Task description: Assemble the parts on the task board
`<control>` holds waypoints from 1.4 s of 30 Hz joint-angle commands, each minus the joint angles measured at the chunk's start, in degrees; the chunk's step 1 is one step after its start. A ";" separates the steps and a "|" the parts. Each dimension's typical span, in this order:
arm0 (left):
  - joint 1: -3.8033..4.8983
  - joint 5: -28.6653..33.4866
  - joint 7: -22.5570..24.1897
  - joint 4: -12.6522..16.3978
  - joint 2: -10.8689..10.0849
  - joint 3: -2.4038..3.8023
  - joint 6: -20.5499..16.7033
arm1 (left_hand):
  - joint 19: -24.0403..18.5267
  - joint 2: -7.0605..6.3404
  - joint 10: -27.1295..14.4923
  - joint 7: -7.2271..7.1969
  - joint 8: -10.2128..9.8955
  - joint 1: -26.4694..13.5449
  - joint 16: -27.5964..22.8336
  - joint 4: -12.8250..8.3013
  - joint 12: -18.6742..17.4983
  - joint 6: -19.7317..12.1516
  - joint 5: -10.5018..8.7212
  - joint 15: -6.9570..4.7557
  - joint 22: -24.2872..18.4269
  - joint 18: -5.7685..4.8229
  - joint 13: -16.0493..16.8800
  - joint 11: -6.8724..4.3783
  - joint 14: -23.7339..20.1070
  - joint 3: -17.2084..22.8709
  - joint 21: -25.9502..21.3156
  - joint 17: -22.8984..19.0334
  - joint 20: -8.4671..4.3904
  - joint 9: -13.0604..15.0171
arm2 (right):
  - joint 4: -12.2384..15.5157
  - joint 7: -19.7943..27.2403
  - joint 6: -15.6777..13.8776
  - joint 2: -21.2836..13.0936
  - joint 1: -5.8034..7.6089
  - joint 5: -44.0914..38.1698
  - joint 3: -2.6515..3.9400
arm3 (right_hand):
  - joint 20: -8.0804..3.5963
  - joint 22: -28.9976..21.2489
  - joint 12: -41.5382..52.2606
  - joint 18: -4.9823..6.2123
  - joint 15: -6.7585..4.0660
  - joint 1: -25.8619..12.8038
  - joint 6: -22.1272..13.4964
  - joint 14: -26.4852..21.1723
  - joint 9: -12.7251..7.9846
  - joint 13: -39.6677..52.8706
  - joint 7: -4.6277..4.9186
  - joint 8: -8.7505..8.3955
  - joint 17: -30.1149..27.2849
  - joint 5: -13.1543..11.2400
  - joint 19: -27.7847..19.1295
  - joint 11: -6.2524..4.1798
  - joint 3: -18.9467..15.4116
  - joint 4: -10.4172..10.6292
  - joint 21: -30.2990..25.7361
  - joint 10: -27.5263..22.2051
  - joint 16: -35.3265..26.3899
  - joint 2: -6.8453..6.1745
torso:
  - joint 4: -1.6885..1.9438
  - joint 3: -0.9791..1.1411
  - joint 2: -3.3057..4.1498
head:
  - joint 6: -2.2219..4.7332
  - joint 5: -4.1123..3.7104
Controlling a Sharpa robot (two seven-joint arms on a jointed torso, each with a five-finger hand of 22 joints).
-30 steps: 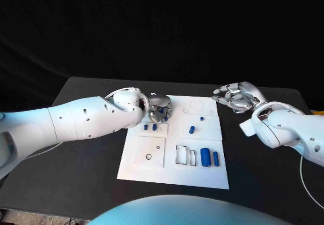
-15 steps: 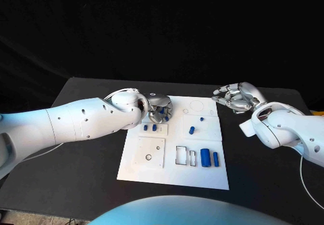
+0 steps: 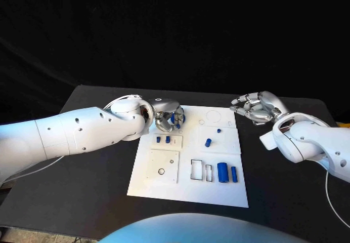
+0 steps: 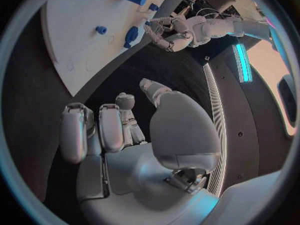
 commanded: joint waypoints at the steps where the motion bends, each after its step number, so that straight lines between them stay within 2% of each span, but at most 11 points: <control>1: 0.00 2.11 0.29 0.59 -1.05 0.16 -0.43 | 0.22 0.00 0.21 -0.01 -0.32 -0.52 0.19 0.38 -0.33 0.31 -0.15 0.06 -0.09 -0.65 -0.05 0.10 0.29 0.10 0.14 -0.05 0.22 0.04 | 0.00 0.00 0.76 0.00 -0.07 -0.48 0.00 | -0.06 5.49 0.02 0.32 0.01 -0.07 -0.34 0.56 -0.06 0.08 0.09 0.23 -0.01 0.26 -0.44 0.01 0.04 0.45 -0.38 -0.31 -0.28 0.29 | 0.25 0.04 -0.14 | 0.01 -0.01; 6: -0.01 2.71 -0.19 0.59 -2.89 0.25 0.49 | 0.20 -0.12 0.30 -0.07 -0.31 -0.69 0.11 0.48 -0.64 0.59 -0.14 0.08 -0.11 -0.64 -0.13 0.10 0.21 0.09 0.10 -0.28 0.26 0.16 | -0.03 -0.01 0.76 -0.04 -0.15 -0.48 0.00 | -0.06 5.49 0.02 0.32 0.01 -0.07 -0.34 0.56 -0.06 0.08 0.09 0.23 -0.01 0.26 -0.44 0.01 0.04 0.45 -0.38 -0.31 -0.28 0.29 | 0.36 -0.02 -0.23 | -0.06 -0.13; 11: -0.04 3.28 -0.62 0.31 -4.46 0.27 1.22 | 0.15 -0.29 0.37 -0.09 -0.34 -0.81 0.02 0.53 -0.85 0.68 -0.15 0.08 -0.17 -0.63 -0.18 0.10 0.11 0.05 0.03 -0.56 0.27 0.22 | -0.06 -0.01 0.74 -0.07 -0.22 -0.48 0.00 | -0.06 5.49 0.02 0.32 0.01 -0.07 -0.34 0.56 -0.06 0.08 0.09 0.23 -0.01 0.26 -0.44 0.01 0.04 0.45 -0.38 -0.31 -0.28 0.29 | 0.33 0.05 -0.19 | -0.01 0.01; 16: -0.11 3.59 -0.78 0.22 -5.24 0.27 1.45 | 0.17 -0.39 0.37 -0.08 -0.41 -0.82 0.03 0.52 -0.99 0.65 -0.14 0.08 -0.14 -0.63 -0.22 0.11 0.13 0.06 0.04 -0.51 0.28 0.23 | -0.07 0.00 0.73 -0.06 -0.26 -0.49 0.00 | -0.06 5.49 0.02 0.32 0.01 -0.07 -0.34 0.56 -0.06 0.08 0.09 0.23 -0.01 0.26 -0.44 0.01 0.04 0.45 -0.38 -0.31 -0.28 0.29 | 0.28 0.03 -0.13 | -0.04 0.32; 27: -0.51 4.15 -0.79 0.19 -5.36 0.25 2.04 | 0.17 -0.49 0.39 -0.06 -0.49 -0.86 0.01 0.54 -1.15 0.62 -0.14 0.09 -0.15 -0.63 -0.25 0.14 0.11 0.07 0.02 -0.57 0.29 0.24 | -0.04 0.03 0.72 -0.06 -0.28 -0.50 0.00 | -0.06 5.49 0.02 0.32 0.01 -0.07 -0.34 0.56 -0.06 0.08 0.09 0.23 -0.01 0.26 -0.44 0.01 0.04 0.45 -0.38 -0.31 -0.28 0.29 | 0.09 0.06 -0.04 | -0.29 0.34; 38: -0.88 4.29 -0.88 -0.38 -4.68 0.25 2.30 | 0.11 -0.51 0.40 -0.05 -0.52 -0.89 -0.01 0.57 -1.22 0.62 -0.14 0.10 -0.22 -0.61 -0.27 0.15 0.09 0.08 -0.04 -0.62 0.29 0.25 | 0.06 0.03 0.63 -0.14 -0.29 -0.73 0.00 | -0.06 5.49 0.02 0.32 0.01 -0.07 -0.34 0.56 -0.06 0.08 0.09 0.23 -0.01 0.26 -0.44 0.01 0.04 0.45 -0.38 -0.31 -0.28 0.29 | 0.17 0.01 -0.08 | -0.63 0.06; 42: -0.94 4.30 -0.86 -0.62 -4.18 0.24 2.38 | 0.11 -0.51 0.40 -0.05 -0.52 -0.89 -0.01 0.57 -1.22 0.62 -0.14 0.10 -0.22 -0.61 -0.27 0.15 0.09 0.08 -0.04 -0.62 0.29 0.25 | 0.10 0.03 0.62 -0.13 -0.29 -0.75 0.00 | -0.06 5.49 0.02 0.32 0.01 -0.07 -0.34 0.56 -0.06 0.08 0.09 0.23 -0.01 0.26 -0.44 0.01 0.04 0.45 -0.38 -0.31 -0.28 0.29 | 0.19 0.06 -0.07 | -0.72 0.07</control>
